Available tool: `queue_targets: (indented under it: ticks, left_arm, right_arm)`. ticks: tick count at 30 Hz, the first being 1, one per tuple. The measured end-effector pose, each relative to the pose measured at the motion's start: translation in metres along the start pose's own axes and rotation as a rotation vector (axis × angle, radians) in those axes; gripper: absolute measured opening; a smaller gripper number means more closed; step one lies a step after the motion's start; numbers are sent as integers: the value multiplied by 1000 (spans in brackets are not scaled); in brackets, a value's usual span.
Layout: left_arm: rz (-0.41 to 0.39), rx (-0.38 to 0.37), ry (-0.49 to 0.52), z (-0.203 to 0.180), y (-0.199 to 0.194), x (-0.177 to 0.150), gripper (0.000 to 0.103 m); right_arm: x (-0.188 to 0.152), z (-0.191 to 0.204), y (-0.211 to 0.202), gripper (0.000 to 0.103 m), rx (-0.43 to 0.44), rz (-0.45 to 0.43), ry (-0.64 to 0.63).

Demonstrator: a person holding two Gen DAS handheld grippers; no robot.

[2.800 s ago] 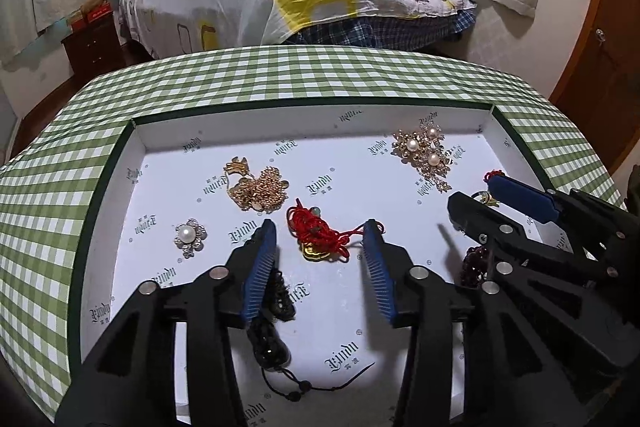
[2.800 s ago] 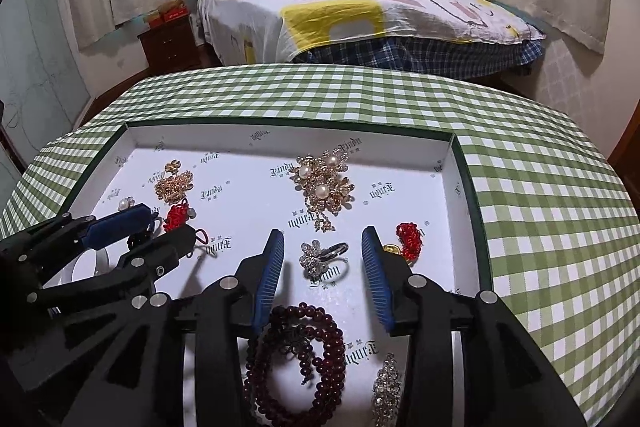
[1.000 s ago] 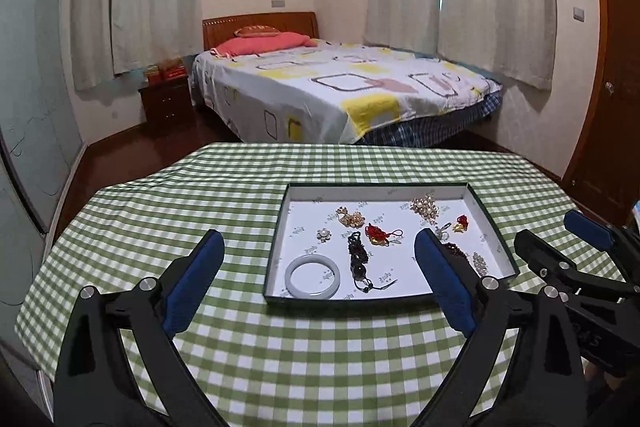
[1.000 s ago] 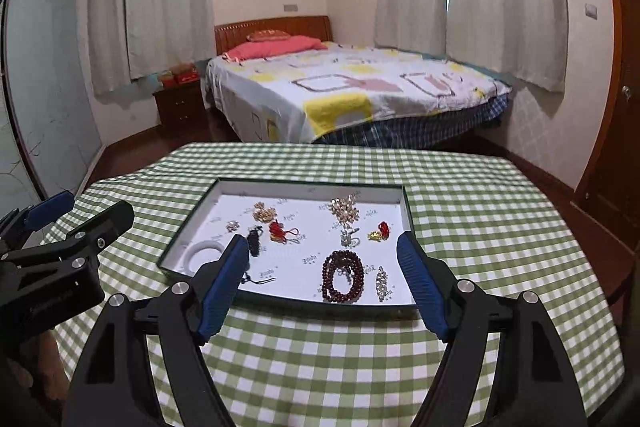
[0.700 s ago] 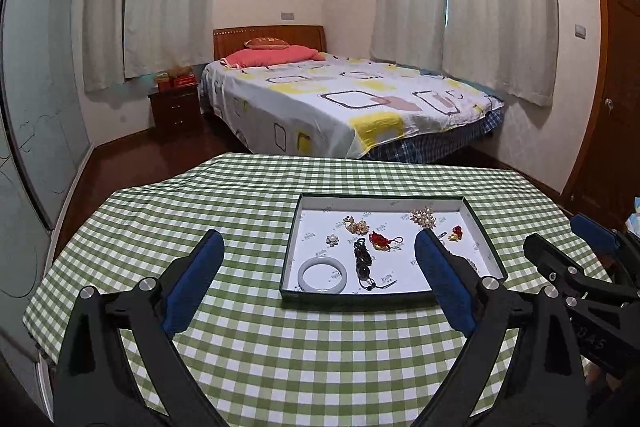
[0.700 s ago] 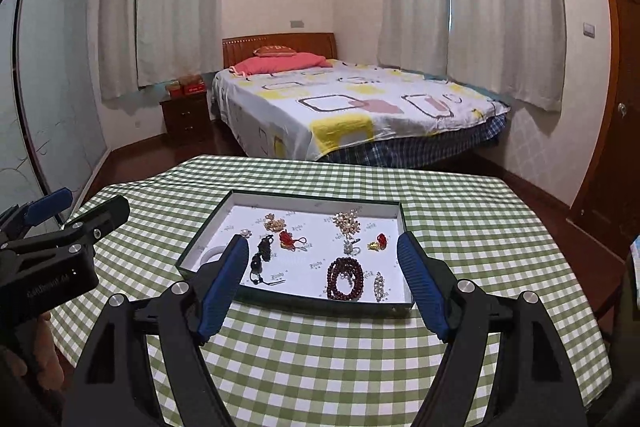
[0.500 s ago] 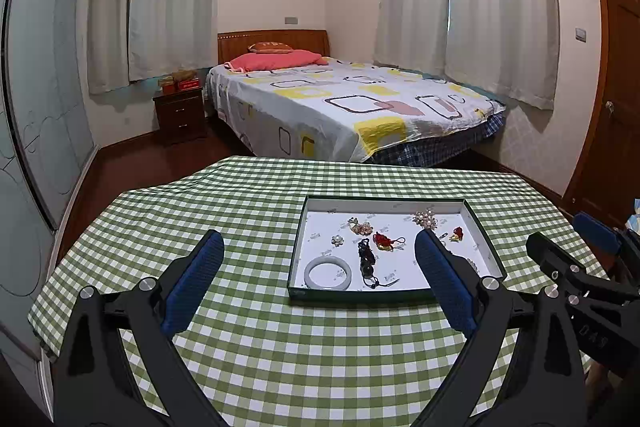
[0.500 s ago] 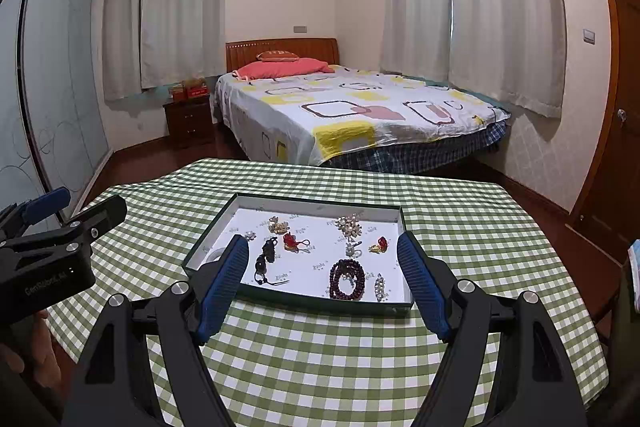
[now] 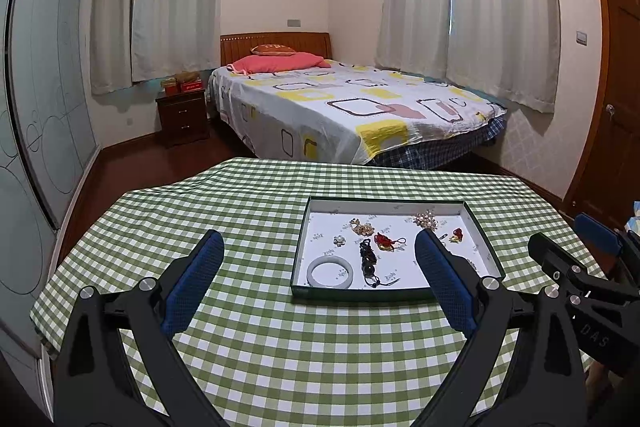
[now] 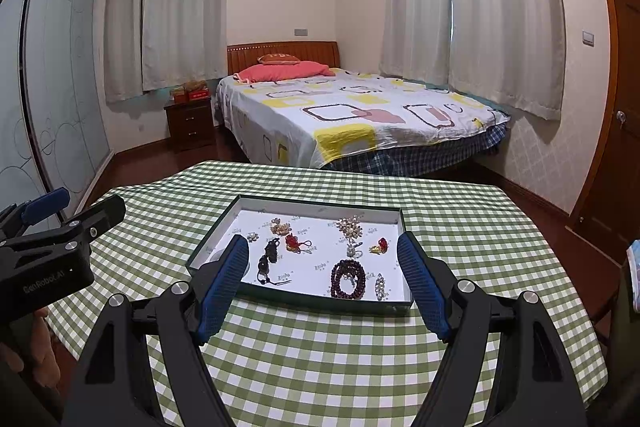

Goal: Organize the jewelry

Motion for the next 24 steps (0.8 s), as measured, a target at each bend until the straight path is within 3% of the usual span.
queue_targets:
  ticks: [24]
  left_arm:
    - [-9, 8, -11, 4, -4, 0, 94]
  right_arm:
    - [0, 0, -1, 74, 1, 1, -1]
Point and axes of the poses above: each gripper's, at about its wrist camera, not at the fingertips, and y roughly the way its jaws point, z to its left, x to its top, the point moved 5 cm from there along y, roughly the way its jaws point, and after that the axes turned 4 degrees about x, right-handed, at the moved point
